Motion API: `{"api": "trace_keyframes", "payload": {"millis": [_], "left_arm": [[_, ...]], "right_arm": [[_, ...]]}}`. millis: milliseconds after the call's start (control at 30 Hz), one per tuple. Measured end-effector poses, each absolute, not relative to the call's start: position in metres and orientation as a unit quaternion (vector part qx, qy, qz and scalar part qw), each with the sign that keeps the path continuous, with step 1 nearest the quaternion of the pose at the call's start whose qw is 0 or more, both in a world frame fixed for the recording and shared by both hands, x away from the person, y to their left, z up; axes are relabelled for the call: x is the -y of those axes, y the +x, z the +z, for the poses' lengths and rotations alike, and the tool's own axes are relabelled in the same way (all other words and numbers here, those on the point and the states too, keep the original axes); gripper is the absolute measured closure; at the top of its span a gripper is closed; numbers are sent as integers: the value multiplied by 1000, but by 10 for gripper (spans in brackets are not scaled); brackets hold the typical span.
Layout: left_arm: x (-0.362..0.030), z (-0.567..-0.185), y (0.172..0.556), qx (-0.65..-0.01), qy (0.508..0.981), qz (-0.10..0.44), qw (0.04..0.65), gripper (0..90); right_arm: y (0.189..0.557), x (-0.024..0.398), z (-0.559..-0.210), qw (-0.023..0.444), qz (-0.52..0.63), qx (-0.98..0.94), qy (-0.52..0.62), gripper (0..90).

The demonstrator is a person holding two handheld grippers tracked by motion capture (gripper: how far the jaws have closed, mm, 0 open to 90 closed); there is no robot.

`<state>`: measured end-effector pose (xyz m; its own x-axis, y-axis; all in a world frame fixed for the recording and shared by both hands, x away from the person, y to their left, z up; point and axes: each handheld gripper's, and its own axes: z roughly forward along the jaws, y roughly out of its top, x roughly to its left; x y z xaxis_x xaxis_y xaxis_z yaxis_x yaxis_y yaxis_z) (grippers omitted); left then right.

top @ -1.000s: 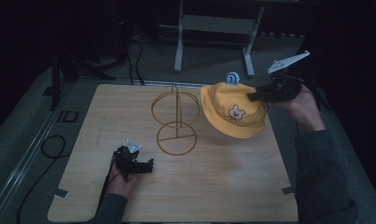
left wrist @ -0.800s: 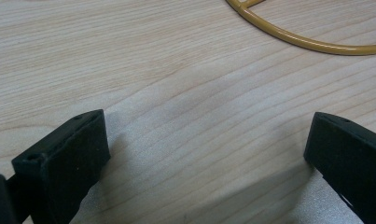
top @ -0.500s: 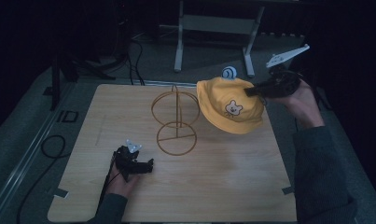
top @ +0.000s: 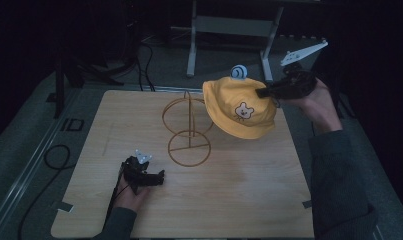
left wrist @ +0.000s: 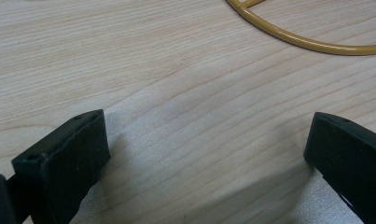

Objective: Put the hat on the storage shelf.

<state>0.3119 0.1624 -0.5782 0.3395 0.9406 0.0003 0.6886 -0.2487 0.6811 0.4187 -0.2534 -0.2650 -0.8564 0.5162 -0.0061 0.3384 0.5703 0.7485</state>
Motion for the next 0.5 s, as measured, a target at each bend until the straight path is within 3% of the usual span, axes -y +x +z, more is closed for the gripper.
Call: {"api": "trace_keyframes", "payload": {"millis": [500], "left_arm": [[-162,-578,312,-534,762,211,300,0]], "right_arm": [[428,230,-256,106,399,-882,227,817]]}}
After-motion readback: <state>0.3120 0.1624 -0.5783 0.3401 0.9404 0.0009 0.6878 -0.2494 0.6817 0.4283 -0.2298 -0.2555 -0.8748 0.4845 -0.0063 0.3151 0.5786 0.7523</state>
